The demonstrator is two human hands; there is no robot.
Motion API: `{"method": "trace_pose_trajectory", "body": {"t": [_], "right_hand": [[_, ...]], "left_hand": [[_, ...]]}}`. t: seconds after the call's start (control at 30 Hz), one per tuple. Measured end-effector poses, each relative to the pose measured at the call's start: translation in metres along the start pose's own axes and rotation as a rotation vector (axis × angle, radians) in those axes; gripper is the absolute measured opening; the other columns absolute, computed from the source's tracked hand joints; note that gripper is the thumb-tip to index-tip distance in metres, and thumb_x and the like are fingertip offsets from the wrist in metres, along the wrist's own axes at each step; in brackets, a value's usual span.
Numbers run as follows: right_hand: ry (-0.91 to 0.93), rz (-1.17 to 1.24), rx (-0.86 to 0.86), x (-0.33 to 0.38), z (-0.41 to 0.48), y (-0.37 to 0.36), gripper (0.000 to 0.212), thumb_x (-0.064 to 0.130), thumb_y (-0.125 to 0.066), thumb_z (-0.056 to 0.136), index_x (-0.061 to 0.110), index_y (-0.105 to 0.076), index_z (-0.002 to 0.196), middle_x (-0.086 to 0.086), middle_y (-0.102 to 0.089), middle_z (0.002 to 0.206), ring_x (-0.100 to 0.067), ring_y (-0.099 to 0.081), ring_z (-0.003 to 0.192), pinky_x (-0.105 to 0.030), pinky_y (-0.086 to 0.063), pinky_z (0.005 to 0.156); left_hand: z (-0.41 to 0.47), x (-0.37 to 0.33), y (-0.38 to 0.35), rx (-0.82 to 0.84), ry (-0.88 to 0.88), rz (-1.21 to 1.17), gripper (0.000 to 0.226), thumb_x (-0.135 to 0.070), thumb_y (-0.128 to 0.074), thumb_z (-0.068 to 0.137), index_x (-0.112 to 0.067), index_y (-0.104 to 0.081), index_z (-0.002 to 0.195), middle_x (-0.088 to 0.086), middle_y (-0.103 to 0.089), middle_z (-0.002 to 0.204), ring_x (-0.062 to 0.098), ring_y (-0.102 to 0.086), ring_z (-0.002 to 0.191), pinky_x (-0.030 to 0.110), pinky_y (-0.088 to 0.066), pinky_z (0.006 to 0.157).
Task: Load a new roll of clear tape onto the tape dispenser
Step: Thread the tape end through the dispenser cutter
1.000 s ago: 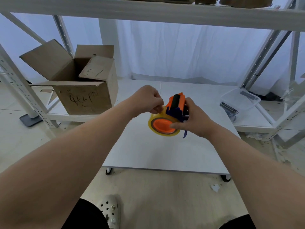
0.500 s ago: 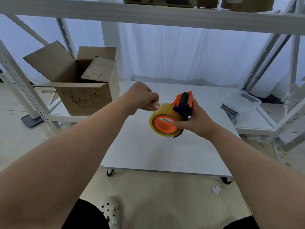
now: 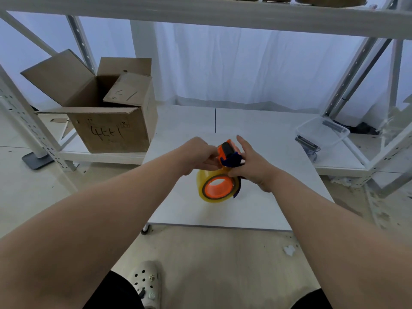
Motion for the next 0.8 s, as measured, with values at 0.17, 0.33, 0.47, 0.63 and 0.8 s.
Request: {"method": "trace_pose_trajectory", "body": {"t": [0.17,0.33,0.47,0.63,0.8], "right_hand": [[0.140,-0.219,-0.091,0.009,0.006,-0.003,0.085,0.006,-0.069,0.071,0.035,-0.031,0.142,-0.007,-0.047,0.127,-0.019,-0.056,0.103,-0.029,-0.053,0.083],[0.371,-0.472,-0.142,0.022,0.003,-0.003,0.054,0.009,-0.073,0.067,0.026,-0.051,0.113,-0.002,-0.045,0.120,-0.002,-0.044,0.104,-0.007,-0.038,0.085],[0.341,-0.640,-0.084,0.013,0.004,-0.004,0.037,0.019,-0.074,0.067,0.031,-0.053,0.095,0.000,-0.042,0.126,-0.018,-0.043,0.114,-0.032,-0.043,0.096],[0.241,-0.714,-0.119,0.008,0.003,-0.002,0.032,0.032,-0.077,0.068,0.026,-0.056,0.091,-0.005,-0.036,0.137,-0.028,-0.039,0.121,-0.043,-0.044,0.098],[0.240,-0.663,-0.175,0.011,0.005,-0.010,0.028,0.036,-0.073,0.072,0.019,-0.060,0.090,-0.006,-0.043,0.130,-0.029,-0.045,0.114,-0.044,-0.047,0.095]], "left_hand": [[0.003,0.012,-0.010,0.031,0.047,-0.065,0.007,0.000,-0.050,0.085,0.003,-0.057,0.087,0.020,-0.065,0.077,0.027,-0.068,0.070,0.038,-0.057,0.084],[0.006,0.013,-0.014,0.002,0.071,-0.108,0.010,0.003,-0.048,0.083,0.002,-0.056,0.077,0.019,-0.063,0.078,0.030,-0.066,0.073,0.040,-0.056,0.086],[0.004,0.011,-0.013,-0.042,0.091,-0.053,0.012,-0.001,-0.050,0.083,0.001,-0.060,0.078,0.015,-0.065,0.079,0.023,-0.064,0.071,0.029,-0.055,0.074],[0.005,0.011,-0.013,-0.110,0.134,0.011,0.016,-0.007,-0.055,0.085,-0.009,-0.055,0.069,0.003,-0.057,0.074,0.013,-0.047,0.064,0.019,-0.034,0.054],[0.007,0.009,-0.014,-0.121,0.151,0.011,0.007,-0.008,-0.057,0.088,-0.007,-0.059,0.094,0.002,-0.055,0.087,0.014,-0.048,0.079,0.019,-0.041,0.062]]}}
Point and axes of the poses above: each hand's wrist, its own z-axis towards the middle knuckle, its own y-axis out of the back of the hand, x = y × z, the point moved 6 cm from there along z, towards the middle knuckle
